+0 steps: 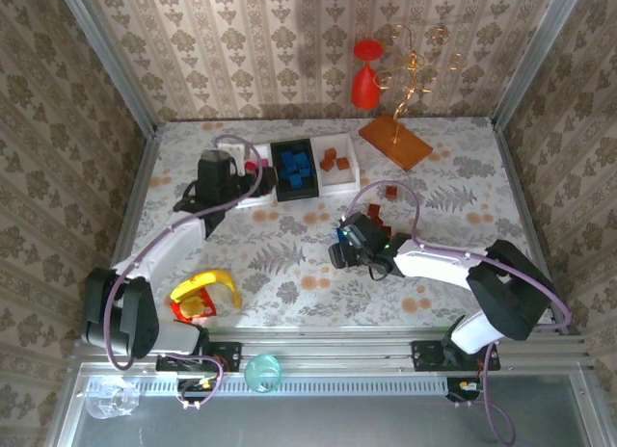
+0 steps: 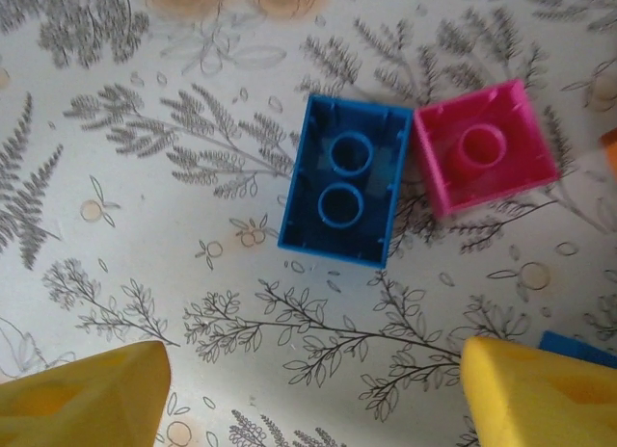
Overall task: Sort the legos into containers by color
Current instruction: Pick up the lego from the center of the table.
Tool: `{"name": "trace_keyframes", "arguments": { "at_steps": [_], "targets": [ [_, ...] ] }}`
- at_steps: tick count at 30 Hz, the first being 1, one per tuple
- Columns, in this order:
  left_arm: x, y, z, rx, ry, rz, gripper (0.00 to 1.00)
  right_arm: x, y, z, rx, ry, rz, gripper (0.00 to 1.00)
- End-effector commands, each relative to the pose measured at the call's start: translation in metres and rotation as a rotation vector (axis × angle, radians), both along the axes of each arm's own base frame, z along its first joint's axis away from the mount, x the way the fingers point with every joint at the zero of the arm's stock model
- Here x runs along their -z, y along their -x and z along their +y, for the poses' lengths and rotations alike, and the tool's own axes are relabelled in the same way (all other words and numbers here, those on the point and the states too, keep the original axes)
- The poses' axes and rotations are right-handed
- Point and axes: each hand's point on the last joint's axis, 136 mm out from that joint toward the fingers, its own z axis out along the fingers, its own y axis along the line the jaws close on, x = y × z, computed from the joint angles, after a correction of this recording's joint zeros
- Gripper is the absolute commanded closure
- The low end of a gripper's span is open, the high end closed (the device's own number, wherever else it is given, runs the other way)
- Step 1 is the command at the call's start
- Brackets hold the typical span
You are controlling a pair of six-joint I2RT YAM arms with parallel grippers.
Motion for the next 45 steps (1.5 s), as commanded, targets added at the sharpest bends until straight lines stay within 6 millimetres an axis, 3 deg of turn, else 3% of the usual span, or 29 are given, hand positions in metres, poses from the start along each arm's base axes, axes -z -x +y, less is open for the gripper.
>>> {"name": "trace_keyframes", "arguments": {
  "at_steps": [1, 9, 18, 25, 30, 35, 40, 45],
  "targets": [
    [0.003, 0.035, -0.031, 0.183, 0.1, 0.035, 0.25, -0.008, -0.017, 0.008, 0.045, -0.015, -0.071, 0.27],
    [0.012, 0.059, -0.023, 0.163, 0.089, 0.034, 0.24, 0.001, -0.039, 0.01, 0.081, 0.03, -0.144, 0.4],
    [0.018, 0.069, -0.016, 0.148, 0.052, 0.03, 0.24, 0.008, -0.06, 0.016, 0.091, 0.081, -0.194, 0.5],
    [0.021, 0.072, 0.002, 0.085, -0.013, -0.001, 0.24, 0.01, -0.066, 0.03, 0.058, 0.062, -0.193, 0.62],
    [0.03, 0.07, 0.024, -0.002, -0.038, -0.012, 0.23, -0.016, -0.067, 0.063, -0.034, -0.099, -0.208, 0.69],
    [0.027, 0.07, 0.034, -0.032, -0.005, -0.038, 0.22, -0.052, -0.085, 0.085, -0.059, -0.19, -0.265, 0.7],
    [0.028, 0.072, 0.034, -0.027, 0.005, -0.036, 0.22, -0.076, -0.12, 0.106, -0.05, -0.222, -0.312, 0.69],
    [0.023, 0.074, 0.035, -0.031, 0.022, -0.046, 0.22, -0.084, -0.165, 0.117, -0.008, -0.26, -0.333, 0.69]
  ]
}}
